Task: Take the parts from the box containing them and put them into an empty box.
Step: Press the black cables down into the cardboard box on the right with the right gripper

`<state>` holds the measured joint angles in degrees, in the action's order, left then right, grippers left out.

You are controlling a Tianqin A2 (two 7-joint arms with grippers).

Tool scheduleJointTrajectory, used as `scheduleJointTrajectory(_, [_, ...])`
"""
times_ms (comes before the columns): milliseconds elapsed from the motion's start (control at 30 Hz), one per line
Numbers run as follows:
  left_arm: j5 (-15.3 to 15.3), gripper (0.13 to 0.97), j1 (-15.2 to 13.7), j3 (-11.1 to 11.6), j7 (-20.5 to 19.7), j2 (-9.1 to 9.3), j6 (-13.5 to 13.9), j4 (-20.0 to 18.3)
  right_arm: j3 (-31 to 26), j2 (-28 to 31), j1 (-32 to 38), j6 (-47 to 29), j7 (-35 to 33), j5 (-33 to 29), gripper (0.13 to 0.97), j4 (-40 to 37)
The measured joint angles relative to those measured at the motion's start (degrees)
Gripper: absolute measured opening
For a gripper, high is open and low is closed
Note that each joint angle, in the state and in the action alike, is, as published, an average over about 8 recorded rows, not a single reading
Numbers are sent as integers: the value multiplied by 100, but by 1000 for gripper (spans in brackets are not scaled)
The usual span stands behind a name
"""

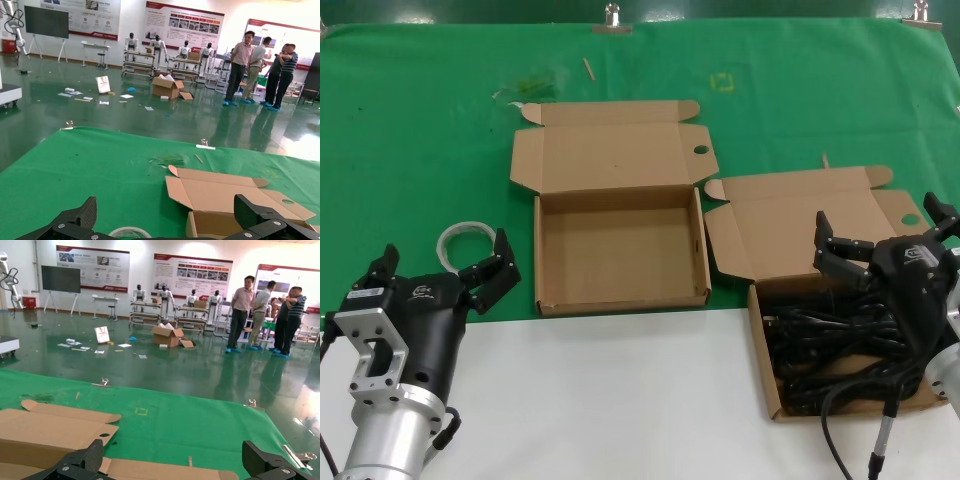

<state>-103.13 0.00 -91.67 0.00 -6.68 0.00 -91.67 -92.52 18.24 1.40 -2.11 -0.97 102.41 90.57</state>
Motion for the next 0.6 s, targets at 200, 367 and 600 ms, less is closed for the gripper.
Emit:
scheduleJointTrajectory(200, [0,966,0,0,0,0,0,0,0,0,0,0,0,0,966,0])
scheduleJointTrajectory(367, [0,966,0,0,0,0,0,0,0,0,0,0,0,0,966,0])
scheduleJointTrajectory(600, [0,966,0,0,0,0,0,0,0,0,0,0,0,0,966,0])
